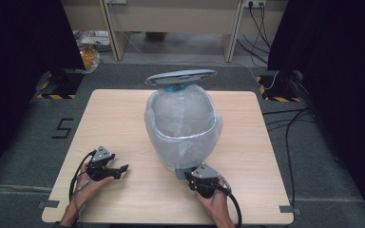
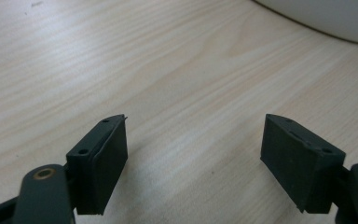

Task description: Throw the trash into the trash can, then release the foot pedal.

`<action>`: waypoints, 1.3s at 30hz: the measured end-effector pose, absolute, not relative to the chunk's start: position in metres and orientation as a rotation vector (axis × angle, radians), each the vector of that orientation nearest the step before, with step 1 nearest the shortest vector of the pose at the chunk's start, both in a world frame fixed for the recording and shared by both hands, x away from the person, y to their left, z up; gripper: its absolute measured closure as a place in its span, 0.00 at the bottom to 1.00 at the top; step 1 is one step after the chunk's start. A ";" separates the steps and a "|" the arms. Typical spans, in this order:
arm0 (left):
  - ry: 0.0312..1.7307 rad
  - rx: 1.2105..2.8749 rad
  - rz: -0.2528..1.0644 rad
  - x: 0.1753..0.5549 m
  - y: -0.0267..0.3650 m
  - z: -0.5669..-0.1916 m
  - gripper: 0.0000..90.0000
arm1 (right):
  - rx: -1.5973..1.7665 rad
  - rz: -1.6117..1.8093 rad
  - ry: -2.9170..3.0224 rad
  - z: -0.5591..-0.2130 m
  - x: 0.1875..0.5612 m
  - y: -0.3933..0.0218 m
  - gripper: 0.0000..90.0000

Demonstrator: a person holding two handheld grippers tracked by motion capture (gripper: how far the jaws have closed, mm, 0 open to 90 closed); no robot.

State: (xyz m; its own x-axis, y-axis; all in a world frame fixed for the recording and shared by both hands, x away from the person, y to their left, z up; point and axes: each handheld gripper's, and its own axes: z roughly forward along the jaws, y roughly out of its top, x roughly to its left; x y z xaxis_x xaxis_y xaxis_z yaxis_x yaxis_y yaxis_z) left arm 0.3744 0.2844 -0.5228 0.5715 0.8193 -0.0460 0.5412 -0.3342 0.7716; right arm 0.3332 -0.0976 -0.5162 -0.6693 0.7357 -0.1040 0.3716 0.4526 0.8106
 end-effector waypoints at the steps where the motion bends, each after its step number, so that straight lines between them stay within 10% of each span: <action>1: 1.094 2.037 0.451 0.374 0.284 -0.524 0.24 | 0.928 1.104 2.261 -0.516 0.333 -0.098 0.72; 39: 1.131 2.050 0.476 0.375 0.284 -0.525 0.16 | 0.923 1.092 2.252 -0.516 0.334 -0.098 0.68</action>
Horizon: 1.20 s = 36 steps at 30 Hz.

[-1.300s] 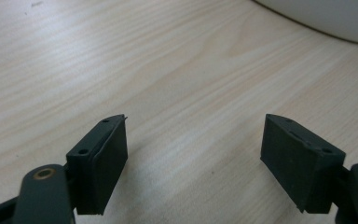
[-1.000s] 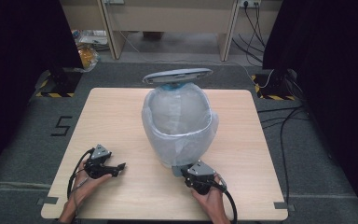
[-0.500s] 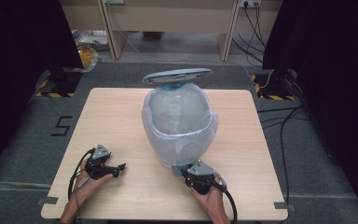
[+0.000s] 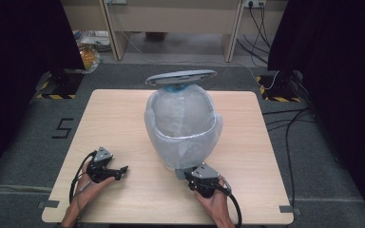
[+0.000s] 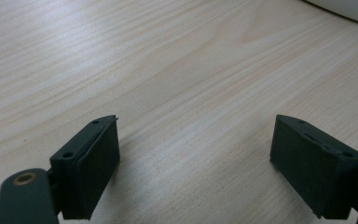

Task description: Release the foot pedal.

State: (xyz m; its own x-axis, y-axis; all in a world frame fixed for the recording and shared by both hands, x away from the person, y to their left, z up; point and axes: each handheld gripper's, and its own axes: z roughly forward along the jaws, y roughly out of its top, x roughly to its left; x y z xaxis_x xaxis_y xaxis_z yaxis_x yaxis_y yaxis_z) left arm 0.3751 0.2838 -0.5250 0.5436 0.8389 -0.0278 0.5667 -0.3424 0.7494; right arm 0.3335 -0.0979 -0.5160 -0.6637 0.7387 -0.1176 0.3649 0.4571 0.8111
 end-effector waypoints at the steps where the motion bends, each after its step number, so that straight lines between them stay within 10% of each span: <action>1: 1.131 2.050 0.476 0.375 0.284 -0.525 0.16 | 0.925 1.092 2.251 -0.516 0.334 -0.098 0.67; 36: 1.133 2.045 0.476 0.375 0.284 -0.525 0.16 | 0.920 1.089 2.208 -0.511 0.330 -0.099 0.57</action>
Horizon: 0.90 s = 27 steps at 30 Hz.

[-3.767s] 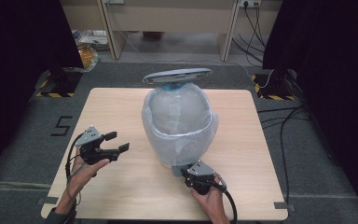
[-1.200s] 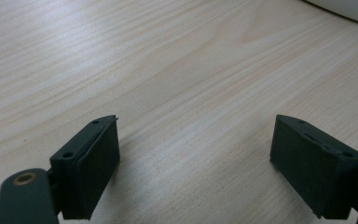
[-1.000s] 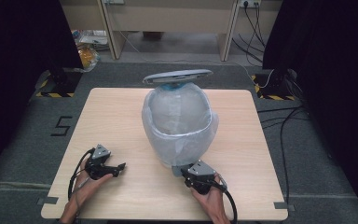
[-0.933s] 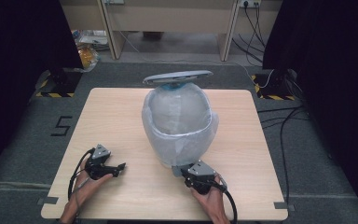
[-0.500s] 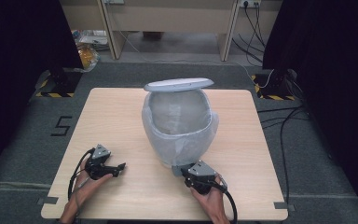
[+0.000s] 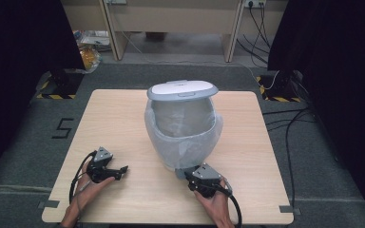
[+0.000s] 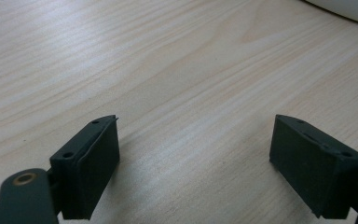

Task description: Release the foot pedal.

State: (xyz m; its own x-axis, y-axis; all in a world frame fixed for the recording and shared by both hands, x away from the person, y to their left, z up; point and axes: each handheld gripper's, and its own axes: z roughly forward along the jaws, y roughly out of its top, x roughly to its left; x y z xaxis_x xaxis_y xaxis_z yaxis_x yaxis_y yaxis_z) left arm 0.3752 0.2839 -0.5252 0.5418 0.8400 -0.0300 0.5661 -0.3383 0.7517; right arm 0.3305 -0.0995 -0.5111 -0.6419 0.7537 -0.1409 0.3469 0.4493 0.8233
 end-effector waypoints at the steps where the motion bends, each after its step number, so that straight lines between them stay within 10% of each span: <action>1: 1.133 2.045 0.476 0.375 0.284 -0.525 0.17 | 0.922 1.091 2.207 -0.511 0.330 -0.100 0.56; 27: 1.133 2.045 0.478 0.375 0.284 -0.525 0.17 | 1.072 1.116 2.157 -0.501 0.310 -0.145 0.35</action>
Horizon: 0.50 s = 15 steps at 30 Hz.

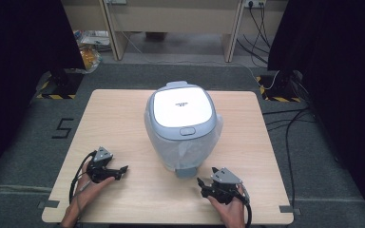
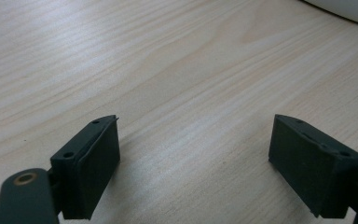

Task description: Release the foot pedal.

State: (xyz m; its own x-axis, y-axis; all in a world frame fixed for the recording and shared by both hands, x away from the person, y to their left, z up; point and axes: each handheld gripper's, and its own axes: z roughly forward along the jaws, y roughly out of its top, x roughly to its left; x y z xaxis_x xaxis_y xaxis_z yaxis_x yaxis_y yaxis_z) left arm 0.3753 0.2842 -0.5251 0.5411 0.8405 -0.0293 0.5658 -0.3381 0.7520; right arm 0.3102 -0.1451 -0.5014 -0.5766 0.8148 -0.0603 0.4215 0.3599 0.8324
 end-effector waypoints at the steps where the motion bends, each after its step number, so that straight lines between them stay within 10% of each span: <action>1: 1.133 2.045 0.478 0.375 0.284 -0.525 0.17 | 1.080 1.121 2.153 -0.501 0.310 -0.147 0.35; 15: 1.133 2.045 0.478 0.375 0.284 -0.525 0.17 | 1.182 1.126 2.109 -0.508 0.296 -0.178 0.31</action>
